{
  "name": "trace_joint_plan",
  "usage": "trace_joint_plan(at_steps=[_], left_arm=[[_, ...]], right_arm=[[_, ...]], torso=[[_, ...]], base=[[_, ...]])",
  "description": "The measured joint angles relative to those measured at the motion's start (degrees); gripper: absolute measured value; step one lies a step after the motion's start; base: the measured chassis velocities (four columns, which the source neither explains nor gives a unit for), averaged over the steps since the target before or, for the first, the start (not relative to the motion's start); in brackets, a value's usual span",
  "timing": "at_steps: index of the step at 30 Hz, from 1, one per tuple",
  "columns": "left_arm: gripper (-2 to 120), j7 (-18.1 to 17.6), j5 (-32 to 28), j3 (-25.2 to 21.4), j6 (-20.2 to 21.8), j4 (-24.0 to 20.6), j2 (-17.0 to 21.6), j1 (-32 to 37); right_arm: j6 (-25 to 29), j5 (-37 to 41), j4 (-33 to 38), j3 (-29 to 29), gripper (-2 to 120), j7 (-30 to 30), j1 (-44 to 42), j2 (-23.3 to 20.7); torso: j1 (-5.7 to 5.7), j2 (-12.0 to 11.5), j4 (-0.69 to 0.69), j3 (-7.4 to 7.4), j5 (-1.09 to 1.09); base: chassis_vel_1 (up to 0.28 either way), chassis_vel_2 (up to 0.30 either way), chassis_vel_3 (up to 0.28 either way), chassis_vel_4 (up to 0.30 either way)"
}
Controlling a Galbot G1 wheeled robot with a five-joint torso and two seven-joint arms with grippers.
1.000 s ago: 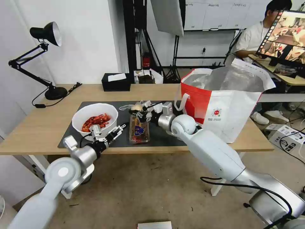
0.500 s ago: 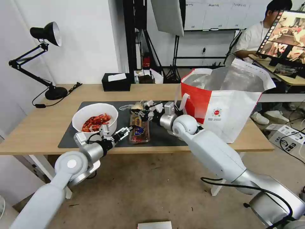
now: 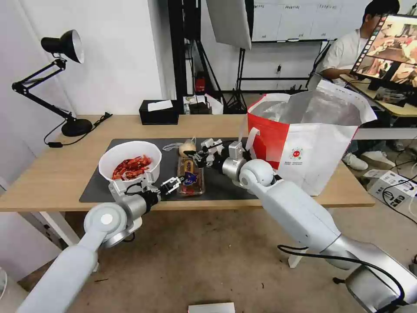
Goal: Pick up the trash from the table and place it into the takeout bag.
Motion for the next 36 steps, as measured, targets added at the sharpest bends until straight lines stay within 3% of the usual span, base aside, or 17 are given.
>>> trace_joint_plan(at_steps=[15, 36], left_arm=[[100, -1.0, -0.2, 1.0, 0.3, 0.0, -1.3, -0.9], [100, -1.0, 0.1, 0.4, 0.2, -0.4, -1.2, -0.7]], right_arm=[[-1.4, 0.8, -5.9, -1.9, 0, -0.1, 1.6, 2.5], [-3.9, -0.5, -6.0, -3.1, 0, 1.0, 1.9, 2.6]], torso=[[0.00, 0.0, 0.00, 0.00, -0.01], [0.00, 0.0, 0.00, 0.00, 0.00]], base=[[0.000, 0.000, 0.000, 0.000], [0.000, 0.000, 0.000, 0.000]])
